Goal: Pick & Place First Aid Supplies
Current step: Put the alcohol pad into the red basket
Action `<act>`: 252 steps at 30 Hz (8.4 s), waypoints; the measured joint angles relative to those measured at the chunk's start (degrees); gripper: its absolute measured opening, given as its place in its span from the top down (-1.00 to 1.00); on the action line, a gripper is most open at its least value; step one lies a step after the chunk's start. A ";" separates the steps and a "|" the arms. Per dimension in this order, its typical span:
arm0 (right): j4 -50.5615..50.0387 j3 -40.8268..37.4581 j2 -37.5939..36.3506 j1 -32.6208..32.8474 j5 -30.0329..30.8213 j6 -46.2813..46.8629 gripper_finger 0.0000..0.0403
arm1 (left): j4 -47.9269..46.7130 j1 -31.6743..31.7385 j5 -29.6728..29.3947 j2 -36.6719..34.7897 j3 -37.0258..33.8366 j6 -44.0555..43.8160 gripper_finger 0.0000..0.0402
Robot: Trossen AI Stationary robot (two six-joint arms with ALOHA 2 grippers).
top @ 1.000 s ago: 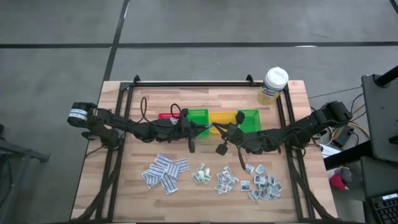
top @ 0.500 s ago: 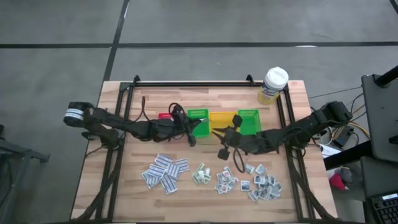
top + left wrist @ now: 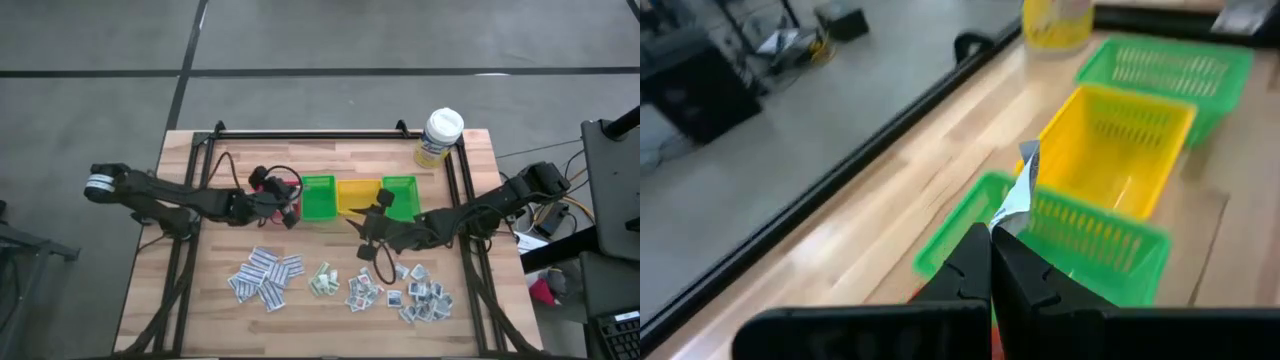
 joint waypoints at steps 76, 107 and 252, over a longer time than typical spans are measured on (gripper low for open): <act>-11.93 -1.62 -8.11 6.10 0.04 2.24 0.66 | -22.47 25.97 38.52 4.97 0.02 -20.46 0.21; -31.21 -1.60 -8.11 6.10 -24.70 19.20 0.67 | -12.28 11.47 38.47 -12.64 -2.49 0.57 0.20; -46.75 0.24 11.16 7.82 -40.06 45.49 0.84 | 14.01 3.67 38.53 -36.73 -29.07 6.58 0.20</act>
